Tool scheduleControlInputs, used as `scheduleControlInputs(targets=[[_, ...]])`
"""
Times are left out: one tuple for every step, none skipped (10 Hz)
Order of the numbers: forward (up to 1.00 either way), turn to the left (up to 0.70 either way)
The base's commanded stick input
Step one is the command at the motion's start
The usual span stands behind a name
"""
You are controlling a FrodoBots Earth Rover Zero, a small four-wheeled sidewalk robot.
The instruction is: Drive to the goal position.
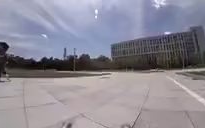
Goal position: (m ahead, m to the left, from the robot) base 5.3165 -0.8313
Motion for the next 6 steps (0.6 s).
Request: scheduleControlInputs(targets=[[0.70, 0.00], [0.70, 0.00], [0.70, 0.00], [0.70, 0.00], [0.70, 0.00], [0.70, 0.00]])
